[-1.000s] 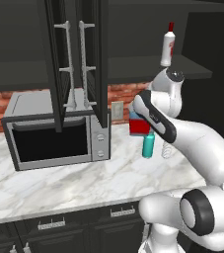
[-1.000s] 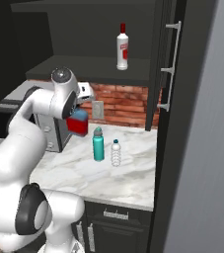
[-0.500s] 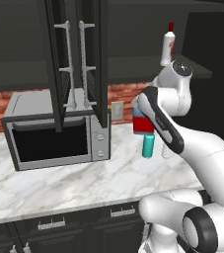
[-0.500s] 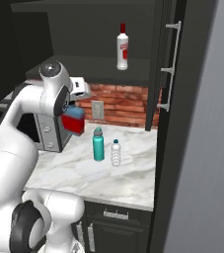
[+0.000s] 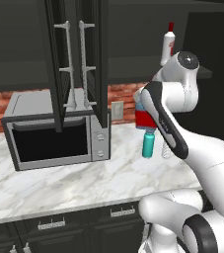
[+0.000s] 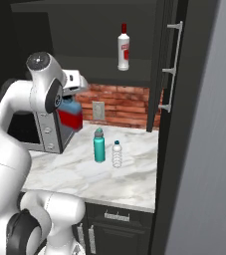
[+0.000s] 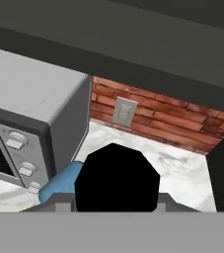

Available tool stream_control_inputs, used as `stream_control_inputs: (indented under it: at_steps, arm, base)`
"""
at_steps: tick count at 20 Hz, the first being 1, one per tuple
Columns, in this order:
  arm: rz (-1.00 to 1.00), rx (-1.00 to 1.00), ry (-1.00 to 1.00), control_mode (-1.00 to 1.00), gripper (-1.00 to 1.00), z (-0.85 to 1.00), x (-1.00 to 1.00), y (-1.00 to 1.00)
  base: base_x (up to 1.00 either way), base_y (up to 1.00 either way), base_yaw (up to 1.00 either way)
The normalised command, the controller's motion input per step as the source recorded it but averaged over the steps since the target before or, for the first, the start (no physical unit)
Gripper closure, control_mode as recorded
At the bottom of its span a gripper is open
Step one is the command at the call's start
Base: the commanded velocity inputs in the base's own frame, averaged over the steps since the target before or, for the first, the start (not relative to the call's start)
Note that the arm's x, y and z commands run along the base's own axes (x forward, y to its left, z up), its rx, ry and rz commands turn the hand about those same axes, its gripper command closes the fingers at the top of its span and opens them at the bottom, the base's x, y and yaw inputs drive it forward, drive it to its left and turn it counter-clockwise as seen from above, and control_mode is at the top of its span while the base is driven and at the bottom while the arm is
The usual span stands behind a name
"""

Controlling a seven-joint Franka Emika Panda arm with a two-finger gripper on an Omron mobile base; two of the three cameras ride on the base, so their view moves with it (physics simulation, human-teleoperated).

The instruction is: Sort all alcoholic drinks to one cabinet, and non-alcoholic drinks to the other.

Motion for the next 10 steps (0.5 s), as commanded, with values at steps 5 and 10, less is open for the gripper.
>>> stream_control_inputs:
  at_steps: [5,10]
  arm:
    - [-0.05,0.0,-0.04,-1.0,1.0,0.43,-0.17,0.0]
    - [-0.06,0.0,-0.05,-1.0,1.0,0.46,-0.17,0.0]
  base:
    - [0.0,0.0,0.0]
    - [0.0,0.0,0.0]
